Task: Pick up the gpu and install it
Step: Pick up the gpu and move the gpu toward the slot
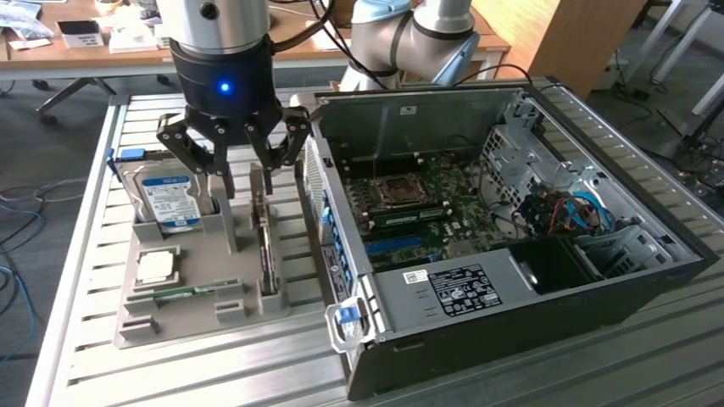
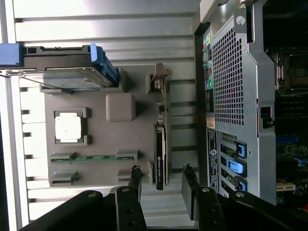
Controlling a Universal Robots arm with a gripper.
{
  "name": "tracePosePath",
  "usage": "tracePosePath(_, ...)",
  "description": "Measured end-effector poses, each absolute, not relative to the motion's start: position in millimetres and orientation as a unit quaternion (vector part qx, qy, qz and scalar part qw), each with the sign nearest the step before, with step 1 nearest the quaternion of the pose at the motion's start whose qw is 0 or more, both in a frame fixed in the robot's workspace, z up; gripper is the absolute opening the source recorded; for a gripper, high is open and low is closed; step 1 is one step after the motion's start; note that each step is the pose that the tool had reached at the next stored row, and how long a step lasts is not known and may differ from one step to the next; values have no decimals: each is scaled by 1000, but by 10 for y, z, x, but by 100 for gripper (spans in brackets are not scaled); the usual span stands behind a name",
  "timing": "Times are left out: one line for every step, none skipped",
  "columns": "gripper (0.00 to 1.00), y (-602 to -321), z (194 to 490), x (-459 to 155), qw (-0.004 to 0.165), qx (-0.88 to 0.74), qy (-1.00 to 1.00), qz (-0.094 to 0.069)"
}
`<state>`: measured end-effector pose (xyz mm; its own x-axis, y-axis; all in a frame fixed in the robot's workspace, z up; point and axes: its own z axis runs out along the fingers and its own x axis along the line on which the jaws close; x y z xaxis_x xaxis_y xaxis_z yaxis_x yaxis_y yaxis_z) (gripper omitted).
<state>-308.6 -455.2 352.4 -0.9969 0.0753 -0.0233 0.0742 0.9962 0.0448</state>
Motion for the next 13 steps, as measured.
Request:
tracePosePath(47, -4552, 3524, -3086, 12, 37, 999, 22)
tracePosePath(47, -4552, 3524, -3086, 12, 37, 999, 22)
tracePosePath(47, -4552, 3524, -3086, 13, 37, 999, 22)
tracePosePath(47, -4552, 3524, -3086, 12, 37, 999, 22)
tracePosePath(47, -4552, 3522, -3086, 12, 37, 999, 22)
tracePosePath(47, -4552, 3518, -3086, 13, 37, 999, 22)
tracePosePath(47, -4552, 3512, -3086, 13, 37, 999, 22)
tracePosePath(47, -4552, 3507, -3086, 13, 37, 999, 22)
tracePosePath(47, -4552, 3502, -3086, 12, 37, 999, 22)
tracePosePath(47, -4552, 3499, -3086, 12, 37, 999, 22)
tracePosePath(47, -4552, 3499, -3086, 12, 37, 999, 22)
tracePosePath(47, -4552, 3499, -3086, 12, 37, 999, 22)
tracePosePath(47, -4552, 3499, -3086, 12, 37, 999, 22)
